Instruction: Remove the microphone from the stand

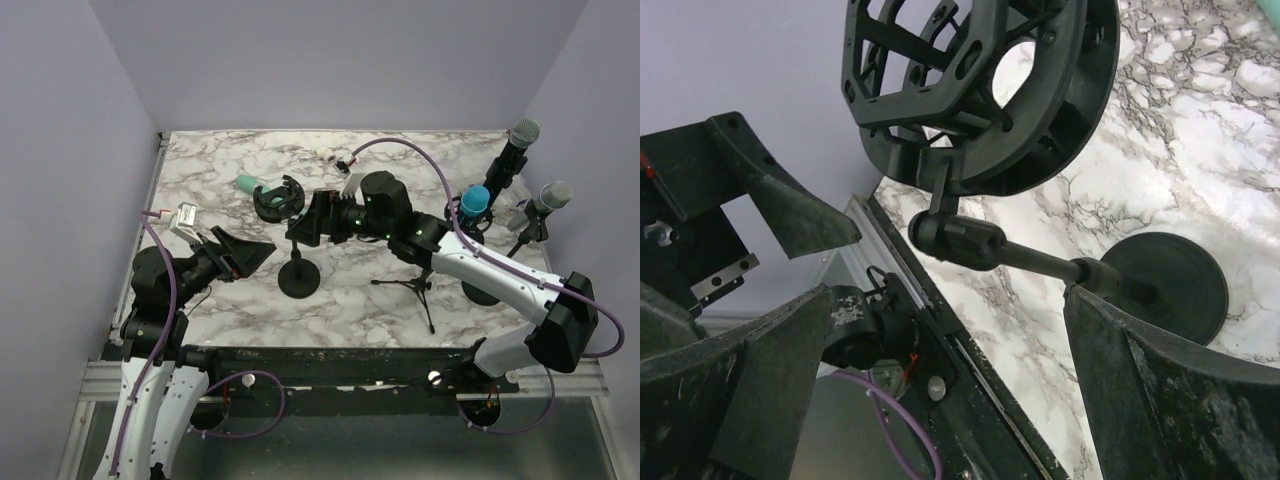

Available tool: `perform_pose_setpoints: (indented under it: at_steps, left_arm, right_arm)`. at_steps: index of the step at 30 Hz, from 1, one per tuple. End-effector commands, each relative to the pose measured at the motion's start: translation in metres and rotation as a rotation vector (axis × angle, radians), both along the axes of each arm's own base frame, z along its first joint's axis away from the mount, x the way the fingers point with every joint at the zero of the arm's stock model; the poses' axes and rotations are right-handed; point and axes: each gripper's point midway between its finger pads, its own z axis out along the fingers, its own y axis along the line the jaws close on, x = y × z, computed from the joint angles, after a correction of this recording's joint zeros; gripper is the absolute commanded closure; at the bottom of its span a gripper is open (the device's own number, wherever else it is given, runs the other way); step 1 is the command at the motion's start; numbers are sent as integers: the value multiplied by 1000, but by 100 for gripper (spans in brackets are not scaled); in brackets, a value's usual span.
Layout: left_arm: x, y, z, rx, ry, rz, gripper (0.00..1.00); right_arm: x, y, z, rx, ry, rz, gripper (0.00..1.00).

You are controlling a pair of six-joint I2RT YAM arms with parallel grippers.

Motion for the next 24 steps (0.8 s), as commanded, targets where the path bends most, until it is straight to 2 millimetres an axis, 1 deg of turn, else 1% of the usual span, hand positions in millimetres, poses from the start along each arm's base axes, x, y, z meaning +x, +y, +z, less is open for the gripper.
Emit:
perform_pose_setpoints:
  at_steps: [1,5,8,12,15,20,24]
  left_arm:
    - [-5,-1,4,-2,-7,-11,1]
    - [-4,-1,-2,2,7,-10,1]
    - [-4,-2,-4,0,14,-11,1]
    - [-4,-2,-1,-2,6,-12,1]
    - [-5,-2,0,2,2,-12,1]
    - [-6,0,-3,12,5,-7,1]
    - [-5,0,-5,14,7,-4,1]
  right_arm:
    - [2,8,2,5,38,20,2]
    - [14,9,2,2,32,-23,4]
    - [26,5,4,2,24,-76,5]
    - [41,1,3,2,21,-112,9]
    - [45,5,-5,-2,37,-97,11]
    - [45,11,-22,-13,60,-74,15]
    - [44,8,-38,-37,73,-83,18]
